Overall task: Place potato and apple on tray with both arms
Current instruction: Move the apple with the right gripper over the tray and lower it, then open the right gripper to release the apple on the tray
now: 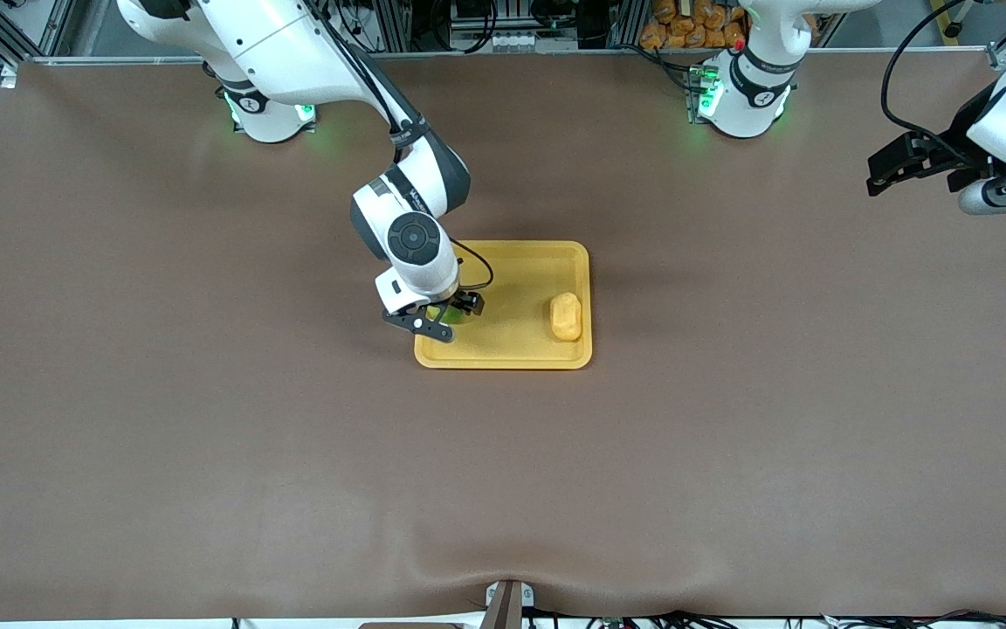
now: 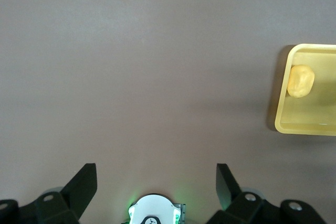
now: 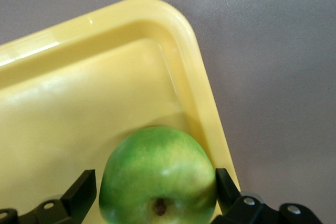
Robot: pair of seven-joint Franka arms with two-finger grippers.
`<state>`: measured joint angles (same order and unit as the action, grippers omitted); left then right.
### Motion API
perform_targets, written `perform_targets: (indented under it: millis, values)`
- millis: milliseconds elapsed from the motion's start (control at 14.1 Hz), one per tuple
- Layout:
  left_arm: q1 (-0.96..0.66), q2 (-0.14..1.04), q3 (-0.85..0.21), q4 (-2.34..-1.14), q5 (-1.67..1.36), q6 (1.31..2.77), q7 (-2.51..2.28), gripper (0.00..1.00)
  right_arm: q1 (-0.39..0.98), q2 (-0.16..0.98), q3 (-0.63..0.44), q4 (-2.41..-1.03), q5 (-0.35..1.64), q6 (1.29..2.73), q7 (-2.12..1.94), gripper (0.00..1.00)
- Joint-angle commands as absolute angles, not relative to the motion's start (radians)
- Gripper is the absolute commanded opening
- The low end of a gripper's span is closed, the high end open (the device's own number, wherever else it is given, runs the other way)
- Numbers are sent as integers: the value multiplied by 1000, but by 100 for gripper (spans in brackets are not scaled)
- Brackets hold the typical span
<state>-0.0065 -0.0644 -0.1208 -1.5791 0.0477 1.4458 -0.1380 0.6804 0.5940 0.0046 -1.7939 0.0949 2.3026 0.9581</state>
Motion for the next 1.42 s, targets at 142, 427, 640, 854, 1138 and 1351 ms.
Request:
perform_targets:
  millis: [142,427,640,854,1138,1351]
  values:
    - [-2,-77,-117,-1586,29,1437,-127,100,680,586,-6,-1764,97,2274,966,100]
    - [0,-78,-115,-1586,29,1439,-132,100,655,572,-12,-1671,92,2101,954,100]
    - [0,-78,-115,-1588,29,1439,-132,100,631,572,-12,-1591,87,1994,953,100]
    - [0,-80,-117,-1588,29,1437,-133,100,601,569,-11,-1534,87,1930,953,100]
    - [-2,-81,-118,-1586,29,1437,-133,100,545,565,-11,-1421,98,1794,953,100]
    - [-2,-80,-118,-1588,29,1437,-133,100,511,560,-11,-1390,97,1756,953,100]
